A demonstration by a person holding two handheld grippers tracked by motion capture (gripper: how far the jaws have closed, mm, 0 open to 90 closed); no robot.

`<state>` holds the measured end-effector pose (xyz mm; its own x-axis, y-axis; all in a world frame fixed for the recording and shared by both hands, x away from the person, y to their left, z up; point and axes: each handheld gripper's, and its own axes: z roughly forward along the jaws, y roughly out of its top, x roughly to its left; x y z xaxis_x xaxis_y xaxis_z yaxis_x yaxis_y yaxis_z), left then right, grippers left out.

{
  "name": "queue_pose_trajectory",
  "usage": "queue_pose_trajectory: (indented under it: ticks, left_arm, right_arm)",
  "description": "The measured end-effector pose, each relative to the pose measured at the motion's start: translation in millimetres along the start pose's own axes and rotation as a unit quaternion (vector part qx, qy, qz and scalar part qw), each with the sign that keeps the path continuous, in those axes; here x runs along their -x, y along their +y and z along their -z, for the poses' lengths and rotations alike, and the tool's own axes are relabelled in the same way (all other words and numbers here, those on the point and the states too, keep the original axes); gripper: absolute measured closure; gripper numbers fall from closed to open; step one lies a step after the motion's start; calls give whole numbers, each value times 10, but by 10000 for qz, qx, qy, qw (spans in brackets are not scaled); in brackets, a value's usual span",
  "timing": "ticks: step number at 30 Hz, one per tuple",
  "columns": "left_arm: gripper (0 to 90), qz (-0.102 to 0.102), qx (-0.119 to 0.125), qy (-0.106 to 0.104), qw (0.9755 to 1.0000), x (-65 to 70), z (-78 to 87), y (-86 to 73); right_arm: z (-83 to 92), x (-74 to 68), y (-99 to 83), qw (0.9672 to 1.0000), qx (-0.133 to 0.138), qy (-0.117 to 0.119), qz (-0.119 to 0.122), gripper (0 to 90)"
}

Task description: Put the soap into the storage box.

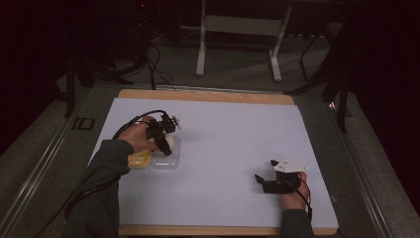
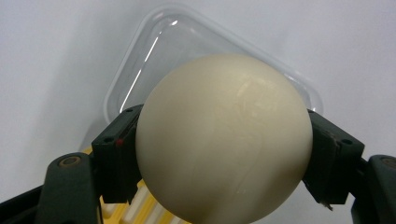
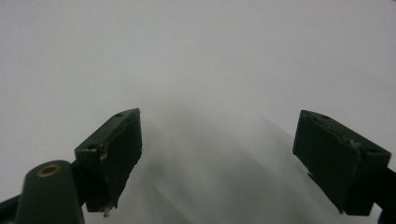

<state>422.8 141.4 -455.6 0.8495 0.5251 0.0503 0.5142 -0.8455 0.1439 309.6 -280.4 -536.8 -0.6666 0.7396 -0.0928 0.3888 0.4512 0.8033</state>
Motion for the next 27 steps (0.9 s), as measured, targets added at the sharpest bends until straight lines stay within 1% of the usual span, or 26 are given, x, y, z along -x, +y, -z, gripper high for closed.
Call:
queue_pose_trajectory:
  ticks: [5,6,8,13,14,27]
  left_arm:
    - [256,54,-32,2,10000,-35,4,-64]
    - [256,109,-2,2,9999,-46,7,-90]
    - [256,129,11,28,9999,-61,16,-111]
    - [256,143,-10,53,9999,-77,20,-144]
    - [256,180,-5,48,9998,-84,21,-158]
    - [256,357,38,13,9994,-147,14,-235]
  right_arm:
    - [0,0,0,10000,-1,1,2,156]
    - [0,0,0,10000,-1,-1,1,156]
    - [0,0,0,10000,-5,0,2,156]
    - [0,0,0,10000,0,-3,-1,156]
    - [0,-1,0,10000,1,-3,1,156]
    - [2,-2,0,10000,10,0,7,156]
